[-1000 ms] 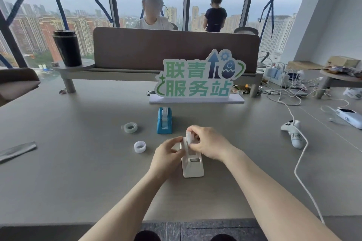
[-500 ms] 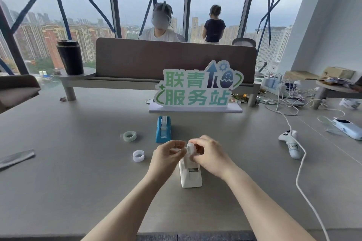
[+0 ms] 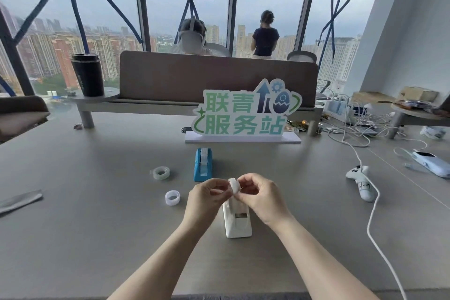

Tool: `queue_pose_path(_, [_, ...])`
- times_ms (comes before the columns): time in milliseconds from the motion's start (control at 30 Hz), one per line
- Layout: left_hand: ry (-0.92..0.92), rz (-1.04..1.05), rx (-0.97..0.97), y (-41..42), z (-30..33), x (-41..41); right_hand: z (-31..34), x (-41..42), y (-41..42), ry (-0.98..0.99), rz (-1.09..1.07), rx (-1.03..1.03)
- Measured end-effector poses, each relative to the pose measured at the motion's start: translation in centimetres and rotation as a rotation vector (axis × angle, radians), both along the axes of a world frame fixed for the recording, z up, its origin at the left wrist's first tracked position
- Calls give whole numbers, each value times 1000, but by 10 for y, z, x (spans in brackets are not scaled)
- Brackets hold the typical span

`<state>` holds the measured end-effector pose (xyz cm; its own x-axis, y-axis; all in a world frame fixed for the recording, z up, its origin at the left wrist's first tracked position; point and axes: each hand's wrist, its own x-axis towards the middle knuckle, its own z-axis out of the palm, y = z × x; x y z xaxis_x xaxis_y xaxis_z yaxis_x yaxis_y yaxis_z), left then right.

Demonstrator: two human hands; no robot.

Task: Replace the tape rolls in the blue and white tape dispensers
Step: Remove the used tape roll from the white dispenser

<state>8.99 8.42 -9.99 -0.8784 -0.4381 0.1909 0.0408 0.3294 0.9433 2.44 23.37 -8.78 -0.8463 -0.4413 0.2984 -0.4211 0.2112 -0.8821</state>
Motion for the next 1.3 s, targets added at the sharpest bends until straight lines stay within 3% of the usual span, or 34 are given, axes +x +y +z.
queue_pose_path(300, [25,18,-27,-2,1,0,-5,-2,-1,-215,26,-216])
queue_pose_path(500, [15,-20,-34,-5,1,2,-6,-3,-4,-280,36,-243])
queue_pose_path(800, [19,-163,189,-7,8,5,-3,-3,-7,-131,70,-163])
queue_pose_path(933, [27,-191,83,-7,7,1,-2,-2,-7,-62,80,-91])
queue_pose_path(1167, [50,-212,75,-12,2,1,-1,-4,-6,-25,51,-22])
queue_pose_path(1300, [16,-110,0,-19,-2,6,4,-2,-10,-1,21,24])
